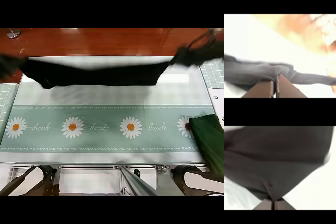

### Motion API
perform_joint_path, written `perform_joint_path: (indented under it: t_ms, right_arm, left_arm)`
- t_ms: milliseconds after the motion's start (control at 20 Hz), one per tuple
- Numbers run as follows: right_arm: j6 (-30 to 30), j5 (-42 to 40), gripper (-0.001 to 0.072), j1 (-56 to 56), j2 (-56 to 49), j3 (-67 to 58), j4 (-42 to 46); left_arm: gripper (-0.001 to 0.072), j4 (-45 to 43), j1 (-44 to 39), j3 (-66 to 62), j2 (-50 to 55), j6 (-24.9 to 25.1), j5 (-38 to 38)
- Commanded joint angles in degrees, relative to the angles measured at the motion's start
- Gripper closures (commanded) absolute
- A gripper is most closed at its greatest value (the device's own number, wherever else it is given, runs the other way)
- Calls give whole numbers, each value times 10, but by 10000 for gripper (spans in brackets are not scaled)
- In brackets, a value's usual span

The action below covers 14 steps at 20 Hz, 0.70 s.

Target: Fold the shirts.

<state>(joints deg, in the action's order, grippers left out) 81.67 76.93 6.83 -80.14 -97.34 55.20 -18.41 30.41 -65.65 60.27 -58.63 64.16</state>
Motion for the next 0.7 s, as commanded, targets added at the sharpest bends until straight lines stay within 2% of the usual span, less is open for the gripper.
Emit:
perform_joint_path:
  t_ms: [0, 100, 250, 350, 400, 500, 650]
  right_arm:
    - [31, 23, 675, 2, 9, -270, 51]
    - [41, -22, 675, 6, 52, -297, 53]
    - [29, -9, 675, 6, 150, -260, 73]
    - [25, 1, 674, 6, 232, -208, 106]
    - [26, 4, 674, 6, 273, -180, 120]
    - [30, 17, 674, 6, 339, -146, 145]
    - [34, 70, 674, 6, 398, -139, 179]
  left_arm:
    - [679, -8, 3, -200, -54, -17, -43]
    - [679, -85, 7, -299, -63, -85, -35]
    - [679, -212, 7, -403, -93, -116, 12]
    - [679, -309, 7, -423, -140, -148, 30]
    - [679, -345, 2, -422, -164, -148, 44]
    - [679, -432, -37, -421, -210, -166, 65]
    - [679, -589, -160, -421, -259, -196, 85]
